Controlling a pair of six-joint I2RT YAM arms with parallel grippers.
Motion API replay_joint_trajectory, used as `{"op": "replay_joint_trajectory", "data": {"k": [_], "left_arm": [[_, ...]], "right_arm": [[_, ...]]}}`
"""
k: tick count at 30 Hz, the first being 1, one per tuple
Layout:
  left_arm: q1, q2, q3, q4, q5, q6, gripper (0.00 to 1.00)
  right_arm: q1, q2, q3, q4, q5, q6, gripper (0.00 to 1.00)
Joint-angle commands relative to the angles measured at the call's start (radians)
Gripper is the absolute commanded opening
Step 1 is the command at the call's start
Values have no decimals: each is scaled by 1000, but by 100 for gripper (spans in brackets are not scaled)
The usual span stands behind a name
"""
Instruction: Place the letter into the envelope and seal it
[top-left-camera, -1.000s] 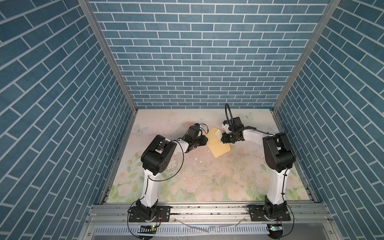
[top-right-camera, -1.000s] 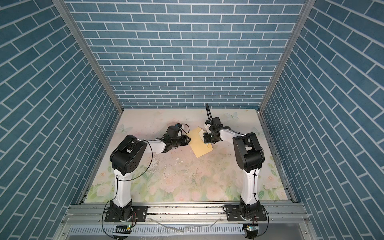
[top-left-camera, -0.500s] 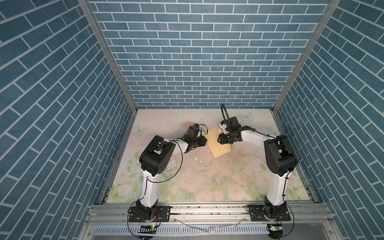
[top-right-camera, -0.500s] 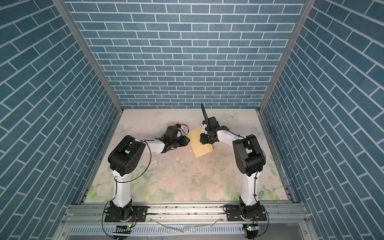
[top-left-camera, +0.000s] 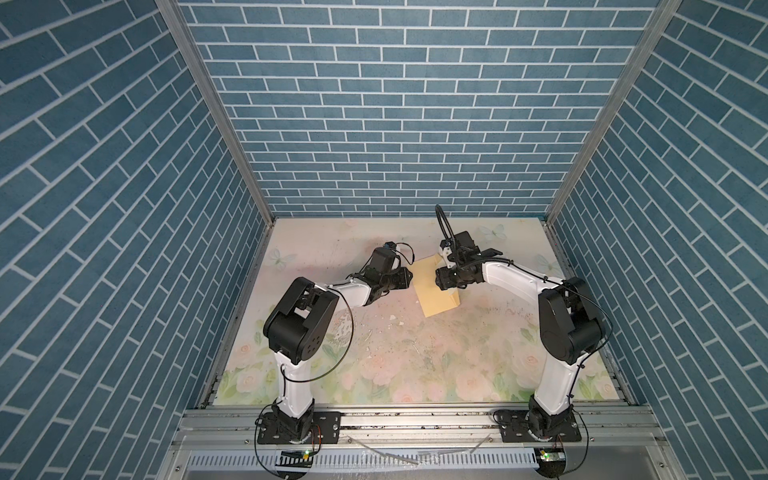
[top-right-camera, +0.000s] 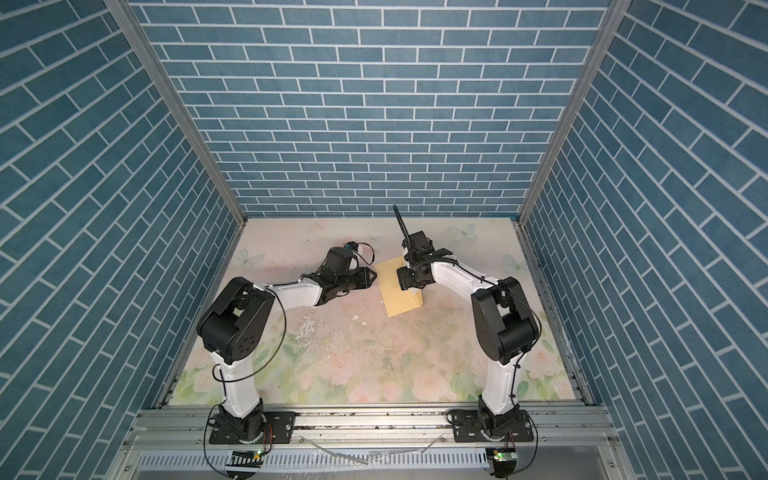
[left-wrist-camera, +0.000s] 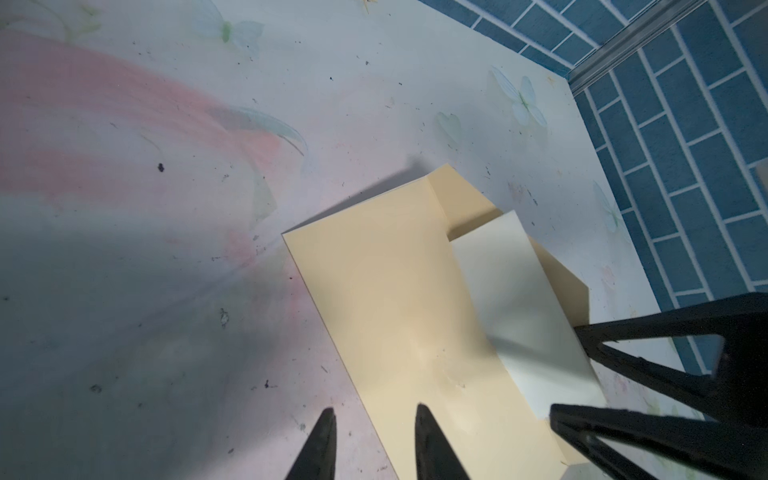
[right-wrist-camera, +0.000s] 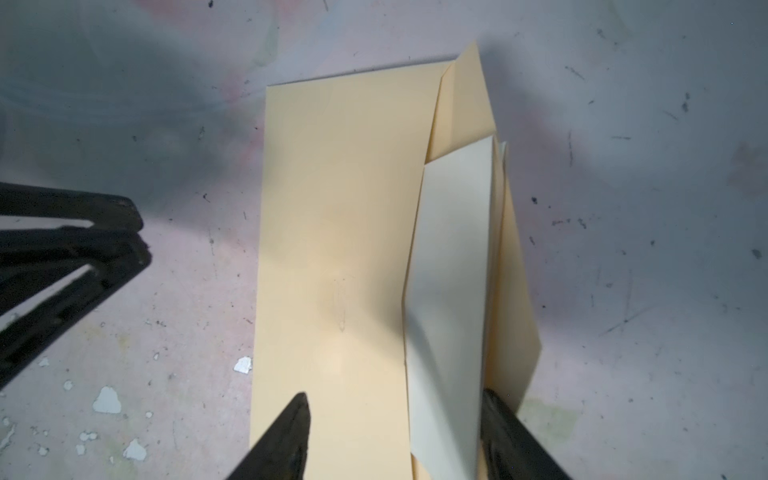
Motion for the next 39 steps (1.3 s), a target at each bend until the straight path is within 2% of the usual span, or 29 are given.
{"op": "replay_joint_trajectory", "data": {"k": [1, 10, 20, 33, 39], "left_arm": [[-8, 9, -5, -12, 5, 10, 33], [-26, 60, 17, -5, 13, -4, 34], [-34, 101, 25, 9, 18, -16, 36], [-34, 131, 28, 23, 21, -22, 37], [-34, 140, 32, 29, 23, -26, 37]], "right_arm": [[5, -32, 48, -48, 51, 1, 66], [6, -7, 74, -16, 64, 25, 69], [-3, 93, 151, -28, 75, 50, 68], [-30, 173, 160, -34, 56, 92, 64], [-34, 198, 156, -33, 33, 106, 58]]}}
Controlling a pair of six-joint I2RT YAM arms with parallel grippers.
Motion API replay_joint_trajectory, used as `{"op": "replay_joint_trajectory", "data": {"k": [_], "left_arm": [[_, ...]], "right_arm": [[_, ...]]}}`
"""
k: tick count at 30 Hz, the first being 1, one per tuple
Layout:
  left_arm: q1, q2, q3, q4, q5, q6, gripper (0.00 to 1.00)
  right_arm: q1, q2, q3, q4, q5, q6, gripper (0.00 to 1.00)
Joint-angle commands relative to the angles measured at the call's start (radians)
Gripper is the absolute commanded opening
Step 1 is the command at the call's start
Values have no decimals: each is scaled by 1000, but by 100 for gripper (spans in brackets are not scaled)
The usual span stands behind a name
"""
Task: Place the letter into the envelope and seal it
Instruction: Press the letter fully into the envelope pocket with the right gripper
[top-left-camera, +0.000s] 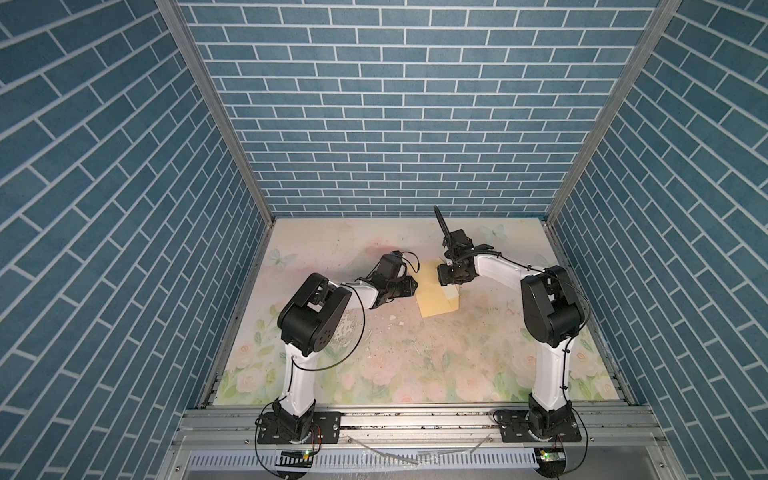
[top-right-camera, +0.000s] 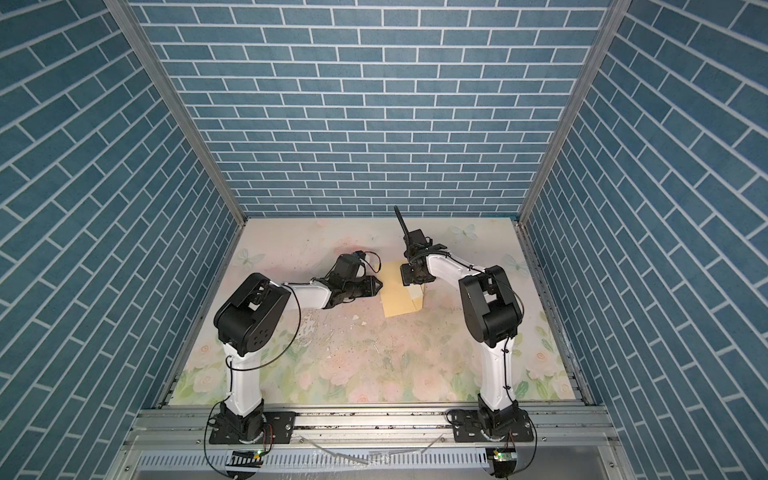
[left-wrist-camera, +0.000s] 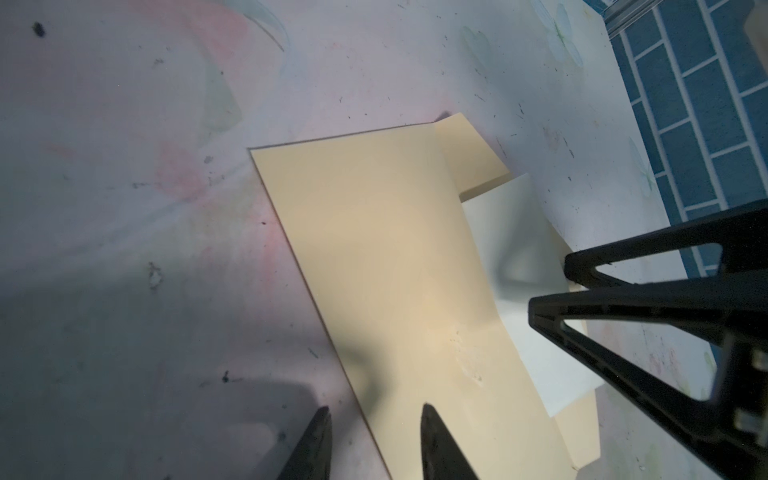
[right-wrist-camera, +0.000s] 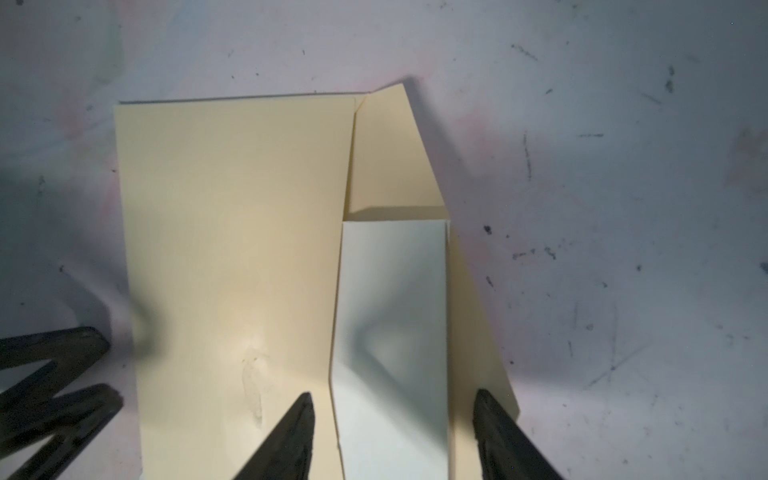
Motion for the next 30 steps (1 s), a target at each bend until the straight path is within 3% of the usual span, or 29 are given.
{"op": "replay_joint_trajectory", "data": {"k": [1, 14, 30], "left_arm": [[-4, 33, 19, -8, 6, -6, 37], [-3, 59, 30, -3, 17, -14, 34], [-3, 75, 32, -2, 21, -15, 31]], "right_arm": [[-4, 26, 31, -16, -21, 36, 56], [-5, 52, 29, 0, -83, 67, 42], [-5, 57, 19, 43, -163, 111, 39]]}}
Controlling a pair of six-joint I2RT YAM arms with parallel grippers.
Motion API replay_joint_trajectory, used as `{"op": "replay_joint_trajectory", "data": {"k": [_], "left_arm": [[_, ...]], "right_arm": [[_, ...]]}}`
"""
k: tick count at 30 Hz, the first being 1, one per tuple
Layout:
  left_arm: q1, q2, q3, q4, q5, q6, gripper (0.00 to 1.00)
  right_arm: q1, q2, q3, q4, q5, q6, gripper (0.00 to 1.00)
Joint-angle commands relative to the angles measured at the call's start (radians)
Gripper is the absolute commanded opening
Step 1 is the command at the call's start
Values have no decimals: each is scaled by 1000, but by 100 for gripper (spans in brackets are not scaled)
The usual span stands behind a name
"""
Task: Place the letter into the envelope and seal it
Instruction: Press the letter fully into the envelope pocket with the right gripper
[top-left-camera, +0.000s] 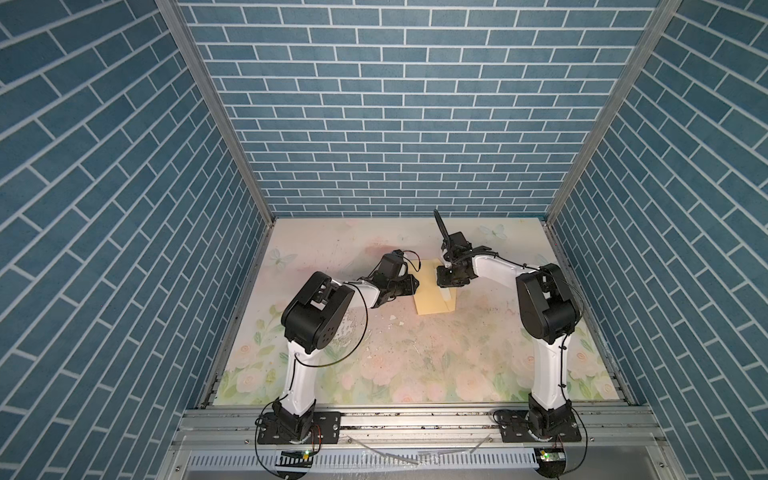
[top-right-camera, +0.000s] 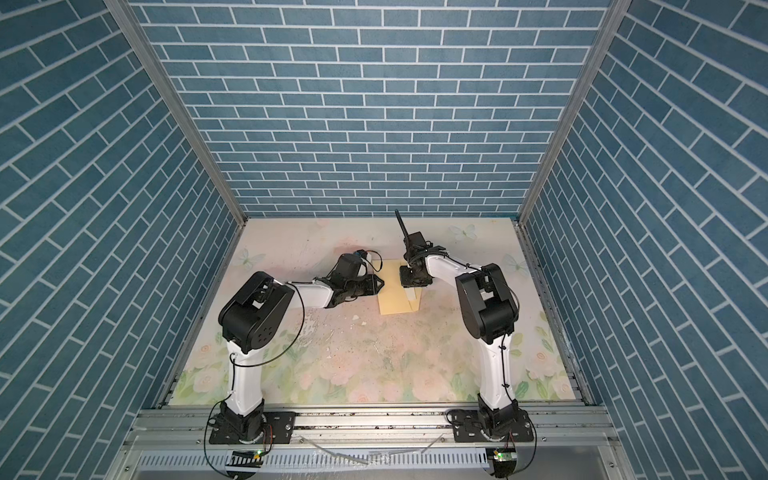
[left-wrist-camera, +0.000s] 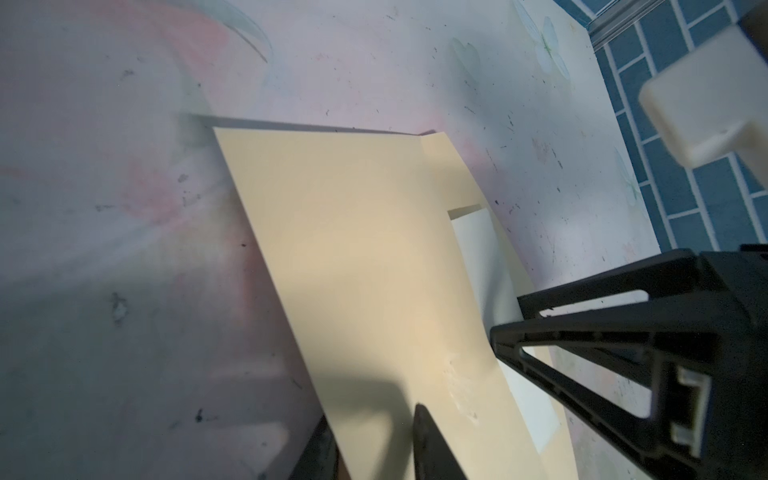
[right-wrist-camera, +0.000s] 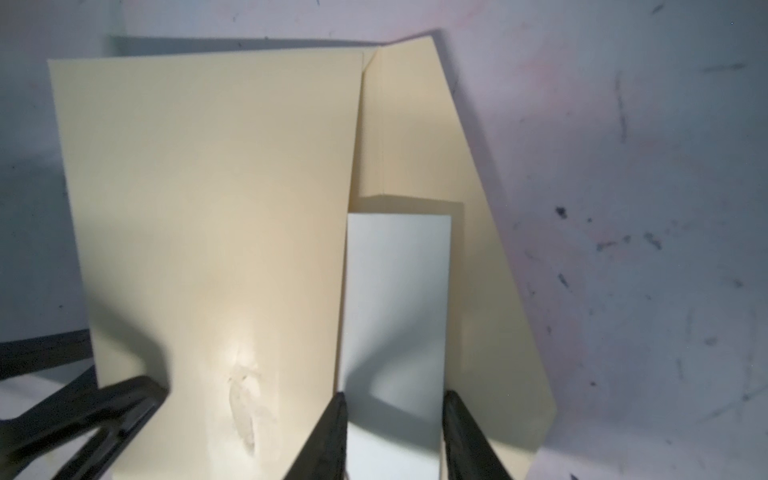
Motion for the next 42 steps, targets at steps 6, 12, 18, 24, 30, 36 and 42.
{"op": "replay_joint_trajectory", "data": {"k": [6, 12, 18, 24, 30, 36, 42], "left_arm": [[-3, 46, 9, -34, 4, 0, 31], [-3, 49, 7, -32, 7, 0, 31], [-3, 25, 7, -50, -2, 20, 31], [15, -28, -9, -82, -15, 55, 34], [37, -87, -38, -93, -29, 67, 39], [36, -83, -34, -100, -33, 58, 43], [37, -41, -11, -94, -16, 35, 42]], "right_arm": [[0, 20, 10, 46, -76, 49, 39], [0, 1, -8, 75, -96, 58, 38], [-4, -34, -34, 102, -104, 60, 34], [-36, -96, -71, 122, -98, 64, 44], [-47, -127, -86, 142, -96, 69, 50], [-49, -69, -37, 121, -101, 68, 52], [-49, -20, 7, 106, -113, 75, 53]]}}
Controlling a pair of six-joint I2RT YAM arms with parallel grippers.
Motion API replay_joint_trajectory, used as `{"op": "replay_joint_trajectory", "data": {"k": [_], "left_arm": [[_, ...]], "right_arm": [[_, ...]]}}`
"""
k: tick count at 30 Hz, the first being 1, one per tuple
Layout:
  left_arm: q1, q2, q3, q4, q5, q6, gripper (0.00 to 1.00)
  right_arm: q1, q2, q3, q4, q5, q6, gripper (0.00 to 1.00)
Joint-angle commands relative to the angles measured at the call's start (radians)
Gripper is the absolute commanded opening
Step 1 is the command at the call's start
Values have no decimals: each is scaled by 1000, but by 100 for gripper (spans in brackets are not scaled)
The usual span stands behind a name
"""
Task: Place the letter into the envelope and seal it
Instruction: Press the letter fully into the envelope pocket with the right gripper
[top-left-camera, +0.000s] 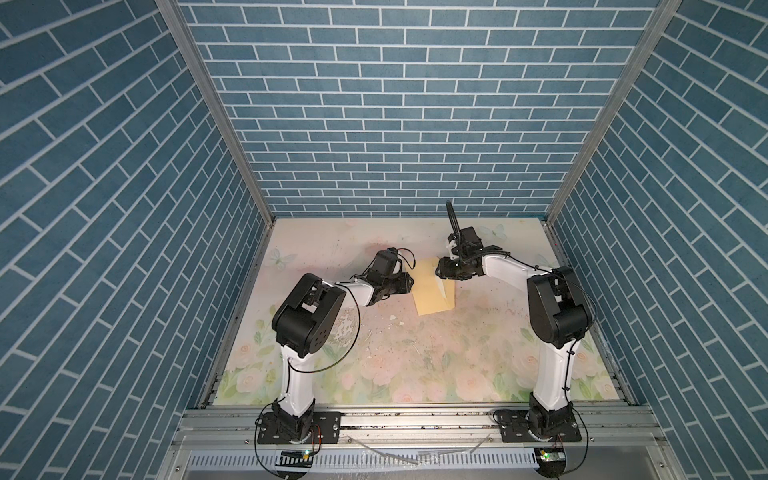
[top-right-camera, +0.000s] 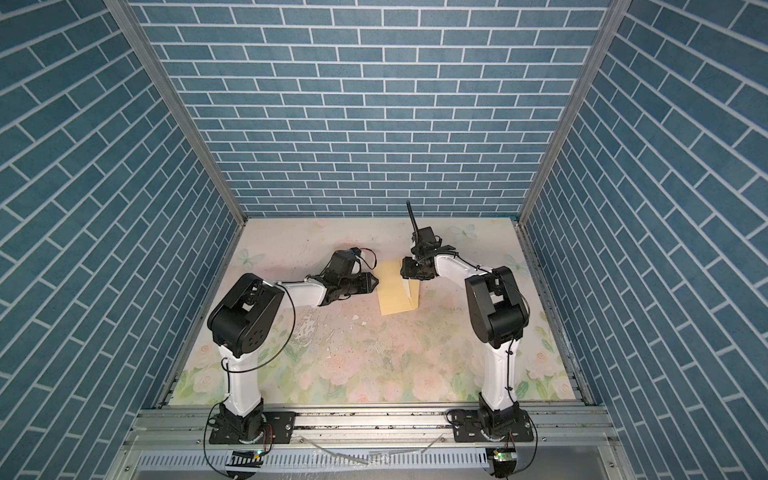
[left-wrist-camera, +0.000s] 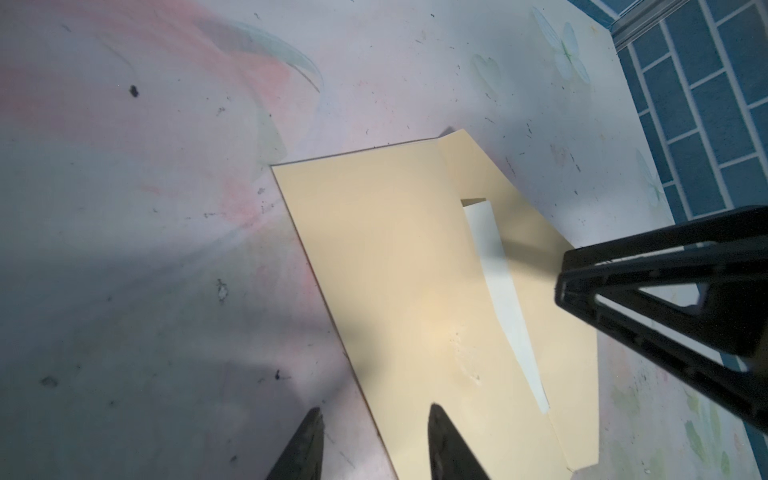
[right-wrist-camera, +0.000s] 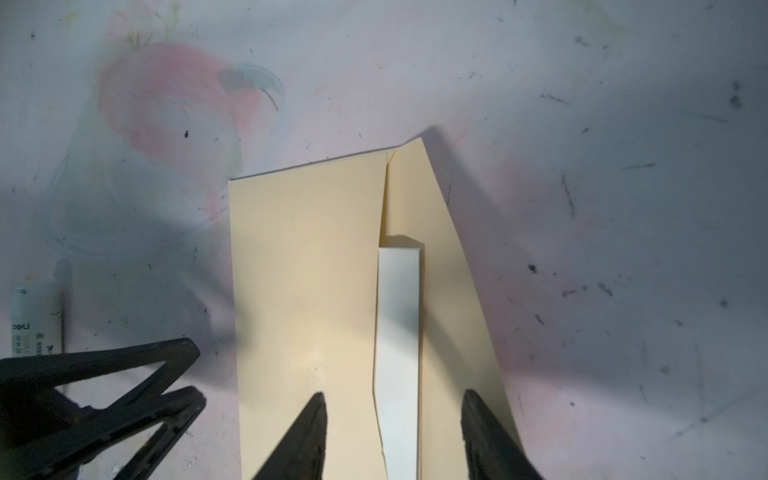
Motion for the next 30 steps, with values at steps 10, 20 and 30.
{"op": "replay_joint_trajectory", "data": {"k": [10, 20, 30], "left_arm": [[1, 74, 48, -22, 19, -11, 33], [1, 102, 67, -20, 33, -10, 23], [1, 126, 82, -20, 46, -11, 17]], "right_arm": [[1, 79, 64, -15, -59, 54, 52], [2, 94, 52, 20, -103, 89, 47], [5, 99, 46, 46, -130, 111, 45]]}}
